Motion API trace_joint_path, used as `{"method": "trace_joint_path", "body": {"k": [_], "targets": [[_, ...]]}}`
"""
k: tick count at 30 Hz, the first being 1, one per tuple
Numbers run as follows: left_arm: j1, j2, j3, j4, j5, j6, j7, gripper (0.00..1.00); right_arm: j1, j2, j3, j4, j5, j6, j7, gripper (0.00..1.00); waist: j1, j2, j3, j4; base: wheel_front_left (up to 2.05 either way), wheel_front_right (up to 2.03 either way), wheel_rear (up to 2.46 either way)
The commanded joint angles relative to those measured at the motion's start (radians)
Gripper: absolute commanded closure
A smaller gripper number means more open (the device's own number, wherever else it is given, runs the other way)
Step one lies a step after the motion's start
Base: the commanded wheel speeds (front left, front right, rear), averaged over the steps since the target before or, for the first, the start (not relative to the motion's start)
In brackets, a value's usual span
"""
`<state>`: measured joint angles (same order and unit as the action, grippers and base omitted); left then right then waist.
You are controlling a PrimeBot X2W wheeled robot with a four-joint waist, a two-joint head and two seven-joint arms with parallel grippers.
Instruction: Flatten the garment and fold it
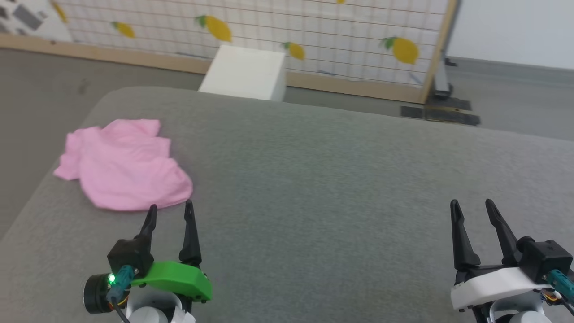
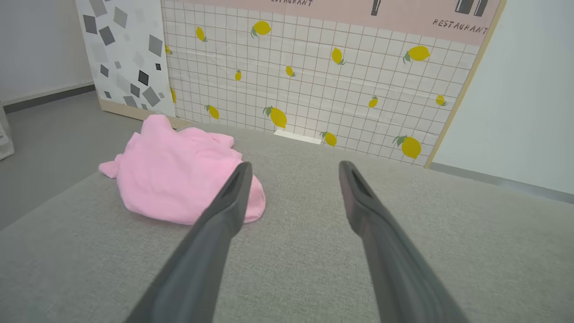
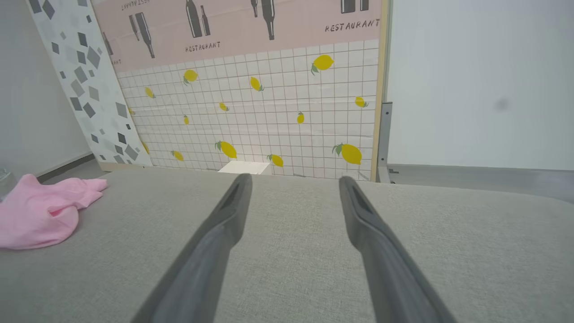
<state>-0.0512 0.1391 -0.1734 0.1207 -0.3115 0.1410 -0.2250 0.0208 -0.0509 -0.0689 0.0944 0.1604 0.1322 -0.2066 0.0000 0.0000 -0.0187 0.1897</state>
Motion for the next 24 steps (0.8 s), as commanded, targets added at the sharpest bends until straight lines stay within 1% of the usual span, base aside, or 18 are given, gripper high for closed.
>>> {"method": "trace_joint_path", "body": {"k": [1, 6, 10, 13, 19, 24], "targets": [[-0.003, 0.013, -0.001, 0.003, -0.02, 0.007, -0.013, 0.0, 0.001, 0.001, 0.0, 0.001, 0.012, -0.001, -0.009, 0.0, 0.0, 0.0, 0.002, 0.159, 0.0, 0.0, 0.0], [0.017, 0.018, 0.006, -0.01, -0.026, 0.022, -0.019, 0.0, -0.006, 0.001, 0.009, -0.001, 0.012, -0.002, -0.007, 0.0, 0.0, 0.0, 0.006, 0.292, 0.0, 0.0, 0.0], [0.033, 0.023, 0.017, -0.017, -0.033, 0.029, -0.021, 0.0, -0.012, 0.001, 0.022, -0.002, 0.01, -0.002, -0.005, 0.0, 0.0, 0.0, 0.011, 0.364, 0.0, 0.0, 0.0], [0.044, 0.02, 0.024, -0.026, -0.038, 0.035, -0.024, 0.0, -0.011, 0.001, 0.029, -0.008, 0.008, -0.002, -0.001, 0.0, 0.0, 0.0, 0.016, 0.401, 0.0, 0.0, 0.0], [0.049, 0.016, 0.024, -0.027, -0.041, 0.033, -0.028, 0.0, -0.016, 0.001, 0.028, -0.005, 0.003, -0.002, 0.0, 0.0, 0.0, 0.0, 0.021, 0.429, 0.0, 0.0, 0.0], [0.048, 0.012, 0.028, -0.029, -0.046, 0.034, -0.03, 0.0, -0.017, 0.001, 0.038, -0.004, 0.004, -0.002, 0.005, 0.0, 0.0, 0.0, 0.021, 0.418, 0.0, 0.0, 0.0]]}}
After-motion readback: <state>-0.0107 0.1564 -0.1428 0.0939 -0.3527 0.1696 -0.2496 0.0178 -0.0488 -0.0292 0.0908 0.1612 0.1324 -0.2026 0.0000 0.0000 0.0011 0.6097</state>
